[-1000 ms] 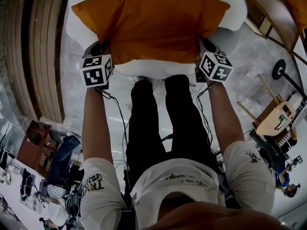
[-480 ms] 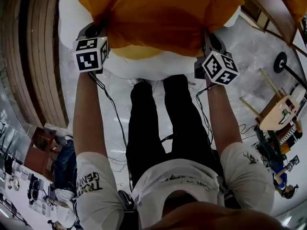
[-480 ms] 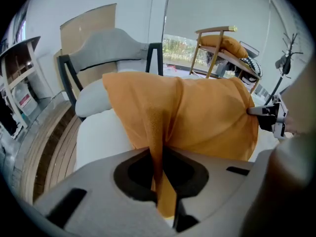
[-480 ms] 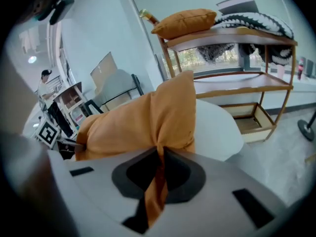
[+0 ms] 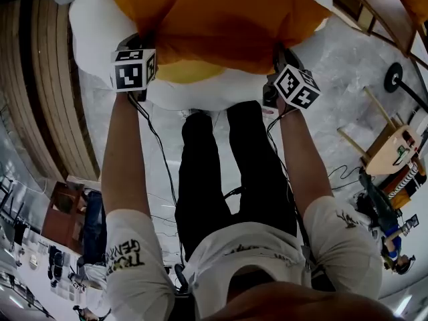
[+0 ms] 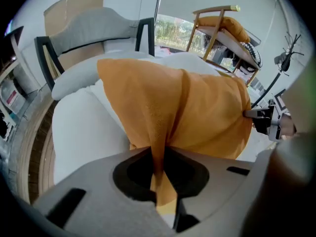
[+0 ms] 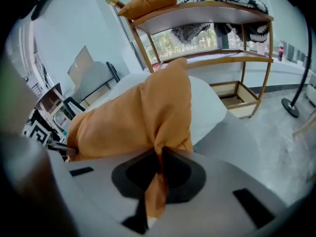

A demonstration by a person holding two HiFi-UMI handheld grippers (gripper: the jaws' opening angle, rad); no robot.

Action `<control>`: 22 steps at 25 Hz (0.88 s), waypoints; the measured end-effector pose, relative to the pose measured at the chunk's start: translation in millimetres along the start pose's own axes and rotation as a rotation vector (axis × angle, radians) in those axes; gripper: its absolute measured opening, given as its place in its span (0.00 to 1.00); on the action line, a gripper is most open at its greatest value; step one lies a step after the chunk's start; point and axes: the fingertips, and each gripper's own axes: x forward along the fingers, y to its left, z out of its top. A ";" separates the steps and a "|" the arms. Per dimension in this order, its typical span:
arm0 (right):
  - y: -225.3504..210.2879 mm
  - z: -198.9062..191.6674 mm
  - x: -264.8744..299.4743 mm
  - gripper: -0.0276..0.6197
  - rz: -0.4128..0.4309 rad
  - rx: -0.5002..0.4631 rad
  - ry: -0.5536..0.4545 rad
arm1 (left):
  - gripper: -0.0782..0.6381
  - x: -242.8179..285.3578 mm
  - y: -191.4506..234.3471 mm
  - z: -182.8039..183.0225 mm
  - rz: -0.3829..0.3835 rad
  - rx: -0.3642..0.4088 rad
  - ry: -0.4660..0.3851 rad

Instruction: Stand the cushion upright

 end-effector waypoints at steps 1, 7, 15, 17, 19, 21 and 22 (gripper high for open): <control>-1.8 -3.6 4.2 0.11 -0.005 -0.011 0.011 | 0.18 3.9 0.0 -6.2 0.001 -0.011 0.006; -10.1 -0.9 15.9 0.20 -0.016 0.004 0.007 | 0.34 10.2 12.1 -3.1 0.052 -0.089 -0.034; -9.1 2.6 -4.8 0.34 -0.070 0.038 0.001 | 0.48 -16.0 13.1 -14.4 0.111 -0.177 -0.096; -4.0 8.3 -15.2 0.34 -0.088 0.009 -0.016 | 0.48 -29.1 2.1 -17.3 0.100 -0.204 -0.113; 4.5 20.1 -27.4 0.34 -0.086 -0.046 -0.041 | 0.31 -45.8 -9.6 -13.7 0.101 -0.238 -0.145; 19.6 30.7 -42.8 0.09 -0.060 -0.151 -0.053 | 0.15 -65.5 -22.5 -6.0 0.101 -0.249 -0.175; 30.7 35.0 -50.9 0.09 -0.035 -0.214 -0.059 | 0.14 -75.5 -29.3 -1.1 0.094 -0.244 -0.188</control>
